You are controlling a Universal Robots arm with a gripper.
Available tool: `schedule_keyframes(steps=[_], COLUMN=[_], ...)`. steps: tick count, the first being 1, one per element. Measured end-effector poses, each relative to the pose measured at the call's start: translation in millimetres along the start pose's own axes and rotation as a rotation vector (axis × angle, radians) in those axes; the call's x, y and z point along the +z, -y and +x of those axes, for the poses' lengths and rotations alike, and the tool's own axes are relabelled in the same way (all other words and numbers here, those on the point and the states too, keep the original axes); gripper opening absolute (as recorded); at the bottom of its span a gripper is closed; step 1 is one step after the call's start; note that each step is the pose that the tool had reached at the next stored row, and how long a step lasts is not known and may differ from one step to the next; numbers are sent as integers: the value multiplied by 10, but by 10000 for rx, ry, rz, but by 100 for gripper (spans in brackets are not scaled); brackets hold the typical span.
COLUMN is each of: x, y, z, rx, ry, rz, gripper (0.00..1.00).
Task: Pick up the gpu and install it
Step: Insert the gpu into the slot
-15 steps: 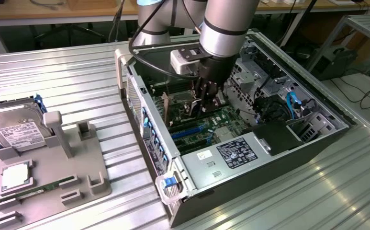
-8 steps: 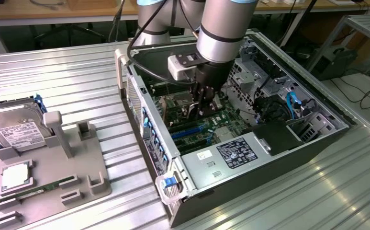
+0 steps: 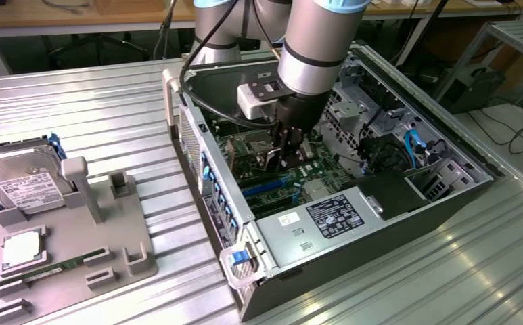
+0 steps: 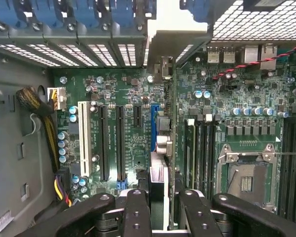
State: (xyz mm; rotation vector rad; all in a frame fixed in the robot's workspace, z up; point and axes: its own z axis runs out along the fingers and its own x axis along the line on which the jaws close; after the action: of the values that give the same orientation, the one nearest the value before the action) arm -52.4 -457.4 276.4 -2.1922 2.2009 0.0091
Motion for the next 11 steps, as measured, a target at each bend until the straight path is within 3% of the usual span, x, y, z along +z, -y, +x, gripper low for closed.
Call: schedule_keyframes(steps=[11], x=[89], y=[-9], z=[59], rx=[77], ry=[-1], rz=[2], gripper=[28])
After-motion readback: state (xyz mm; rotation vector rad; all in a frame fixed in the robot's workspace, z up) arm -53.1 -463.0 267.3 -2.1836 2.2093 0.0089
